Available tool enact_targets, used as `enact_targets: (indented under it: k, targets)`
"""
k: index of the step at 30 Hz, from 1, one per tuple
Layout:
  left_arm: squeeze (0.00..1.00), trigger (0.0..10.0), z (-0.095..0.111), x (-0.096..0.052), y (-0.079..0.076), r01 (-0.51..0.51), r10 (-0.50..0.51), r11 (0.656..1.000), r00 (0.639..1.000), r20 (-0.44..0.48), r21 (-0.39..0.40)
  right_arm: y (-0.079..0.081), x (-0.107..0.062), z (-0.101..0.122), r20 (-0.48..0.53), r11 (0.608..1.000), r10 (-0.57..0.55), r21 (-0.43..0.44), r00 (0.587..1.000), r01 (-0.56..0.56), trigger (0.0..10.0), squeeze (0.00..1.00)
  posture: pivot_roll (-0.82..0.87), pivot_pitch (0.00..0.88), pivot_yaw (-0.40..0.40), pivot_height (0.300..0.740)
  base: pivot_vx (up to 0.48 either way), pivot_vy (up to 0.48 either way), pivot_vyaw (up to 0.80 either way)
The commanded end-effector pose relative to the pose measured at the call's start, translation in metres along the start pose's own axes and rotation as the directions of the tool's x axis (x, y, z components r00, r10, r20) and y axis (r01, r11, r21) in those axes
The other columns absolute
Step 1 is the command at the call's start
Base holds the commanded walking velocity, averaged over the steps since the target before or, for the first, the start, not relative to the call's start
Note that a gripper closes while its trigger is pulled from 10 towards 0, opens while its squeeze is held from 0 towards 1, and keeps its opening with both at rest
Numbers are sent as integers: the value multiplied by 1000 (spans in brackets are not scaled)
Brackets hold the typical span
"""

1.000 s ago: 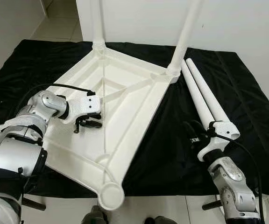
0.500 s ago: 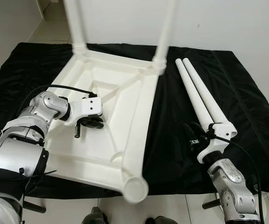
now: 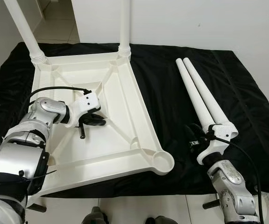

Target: Building children table

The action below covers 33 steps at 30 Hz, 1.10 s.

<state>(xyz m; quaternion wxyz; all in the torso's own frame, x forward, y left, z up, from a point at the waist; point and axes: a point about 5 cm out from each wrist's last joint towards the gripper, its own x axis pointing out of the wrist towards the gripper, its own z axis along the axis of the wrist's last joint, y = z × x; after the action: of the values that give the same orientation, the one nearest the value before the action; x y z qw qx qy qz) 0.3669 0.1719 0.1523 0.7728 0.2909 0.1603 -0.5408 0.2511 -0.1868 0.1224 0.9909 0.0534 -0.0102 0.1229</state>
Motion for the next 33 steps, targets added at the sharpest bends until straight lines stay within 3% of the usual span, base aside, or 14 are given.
enact_targets:
  k: [1, 3, 5, 6, 16, 18, 19, 21, 22, 27, 28, 33]
  targets:
    - [0, 1020, -8, 5, 8, -316, 316, 948, 949, 0, -45, 0, 0, -1, -13, 1000, -2, -4, 1000, 2, 10000, 0, 42, 67, -15, 740, 0, 0, 0]
    - [0, 8980, -4, 14, 4, -298, 300, 953, 954, 27, -51, 0, 1, 0, -12, 1000, 3, -6, 1000, -3, 10000, 0, 41, 72, -20, 740, 0, 0, 0]
    - [0, 8980, -1, 18, 2, -284, 286, 957, 957, 43, -57, 0, 2, 0, -11, 1000, 4, -8, 1000, -5, 10000, 0, 38, 76, -19, 740, 0, 0, 0]
    - [1000, 10000, 2, 21, 1, -262, 268, 962, 960, 76, -80, 0, 2, 1, -9, 1000, 5, -10, 1000, -5, 10000, 0, 35, 75, -18, 740, 0, 0, 0]
    - [1000, 10000, 11, 17, 4, -258, 258, 966, 960, 105, -8, -3, 3, 7, 17, 1000, -3, -3, 1000, 3, 10000, 0, 30, 73, -12, 740, 0, 0, 0]
    - [1000, 10000, 20, 7, 11, -290, 283, 956, 948, 146, 31, -5, 2, 10, 25, 1000, -1, -17, 1000, 1, 10000, 0, 29, 66, -6, 740, 0, 0, 0]
    - [800, 10000, 23, 3, 13, -297, 285, 954, 944, 167, 49, -6, 1, 11, 25, 1000, 0, -24, 1000, 0, 10000, 0, 30, 64, -2, 740, 0, 0, 0]
    - [800, 10000, 26, 0, 15, -295, 281, 954, 942, 186, 52, -7, 1, 12, 25, 1000, 0, -29, 1000, 1, 10000, 0, 31, 63, 0, 740, 0, 0, 0]
    - [0, 10000, 30, -2, 16, -293, 276, 954, 939, 203, 59, -8, 1, 13, 23, 999, 3, -34, 1000, -2, 10000, 0, 34, 63, 2, 740, 0, 0, 0]
    - [0, 10000, 42, -9, 20, -299, 271, 950, 932, 242, 89, -9, 2, 16, 20, 998, 17, -56, 1000, -15, 10000, 0, 40, 61, 12, 740, 0, 0, 0]
    - [0, 10000, 53, -14, 23, -301, 263, 948, 924, 276, 105, -10, 5, 20, 24, 996, 31, -81, 999, -29, 10000, 0, 44, 60, 25, 740, 0, 0, 0]
    - [0, 10000, 66, -18, 29, -339, 300, 938, 901, 315, 76, -14, 12, 30, 47, 995, 1, -98, 999, 4, 10000, 0, 44, 56, 56, 740, 0, 0, 0]
